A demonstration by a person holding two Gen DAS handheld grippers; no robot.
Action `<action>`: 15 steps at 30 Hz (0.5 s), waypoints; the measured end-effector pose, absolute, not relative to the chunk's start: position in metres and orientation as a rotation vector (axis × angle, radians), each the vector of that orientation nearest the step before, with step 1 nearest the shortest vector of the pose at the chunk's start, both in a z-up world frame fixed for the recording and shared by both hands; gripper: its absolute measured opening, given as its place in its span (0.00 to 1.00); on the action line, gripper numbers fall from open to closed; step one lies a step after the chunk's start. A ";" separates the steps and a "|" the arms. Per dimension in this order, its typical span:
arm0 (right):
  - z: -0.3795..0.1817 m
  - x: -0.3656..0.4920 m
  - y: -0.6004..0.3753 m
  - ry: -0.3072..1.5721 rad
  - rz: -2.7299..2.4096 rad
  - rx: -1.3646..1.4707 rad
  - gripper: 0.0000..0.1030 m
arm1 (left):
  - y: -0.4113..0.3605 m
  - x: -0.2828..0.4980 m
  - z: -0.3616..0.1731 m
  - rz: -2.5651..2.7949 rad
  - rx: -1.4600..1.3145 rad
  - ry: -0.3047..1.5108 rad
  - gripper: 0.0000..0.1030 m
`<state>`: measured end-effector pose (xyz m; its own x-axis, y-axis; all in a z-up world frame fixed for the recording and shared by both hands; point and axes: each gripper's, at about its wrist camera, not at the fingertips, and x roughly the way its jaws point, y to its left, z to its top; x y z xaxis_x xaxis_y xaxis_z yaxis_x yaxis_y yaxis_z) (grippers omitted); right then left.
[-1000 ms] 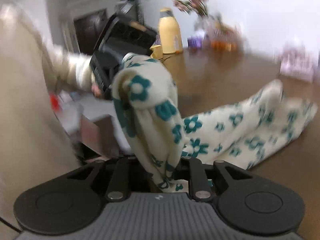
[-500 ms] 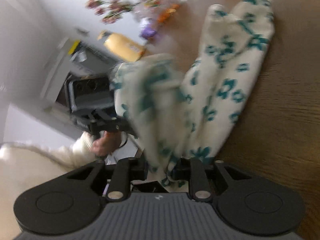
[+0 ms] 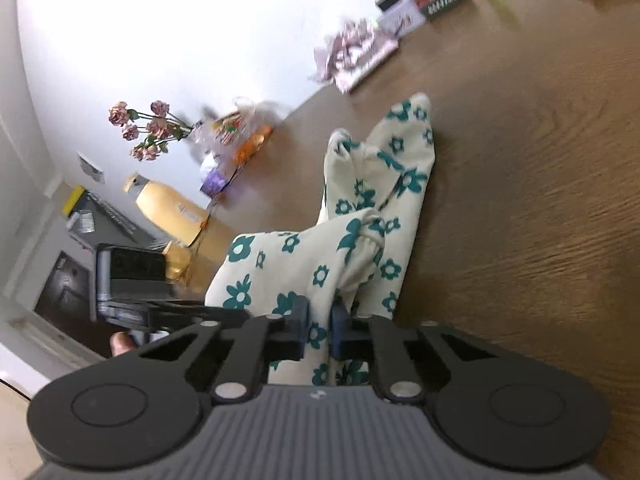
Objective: Fold clothes
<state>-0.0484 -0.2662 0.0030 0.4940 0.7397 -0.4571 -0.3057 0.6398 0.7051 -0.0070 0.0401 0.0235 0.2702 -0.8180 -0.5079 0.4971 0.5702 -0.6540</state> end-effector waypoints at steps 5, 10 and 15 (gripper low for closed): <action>0.015 -0.063 -0.270 0.781 0.612 0.525 0.08 | 0.051 -0.038 0.050 -0.770 -0.305 0.777 0.62; 0.019 -0.072 -0.267 0.765 0.582 0.514 0.08 | 0.034 -0.058 0.058 -0.705 -0.211 0.754 0.47; 0.023 -0.076 -0.261 0.771 0.548 0.498 0.08 | 0.011 -0.073 0.064 -0.664 -0.083 0.730 0.45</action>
<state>-0.0755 -0.2607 0.0226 0.5936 0.6237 -0.5086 -0.2750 0.7511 0.6002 -0.0726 0.0115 0.0637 0.5514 -0.5886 -0.5912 0.5327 0.7938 -0.2935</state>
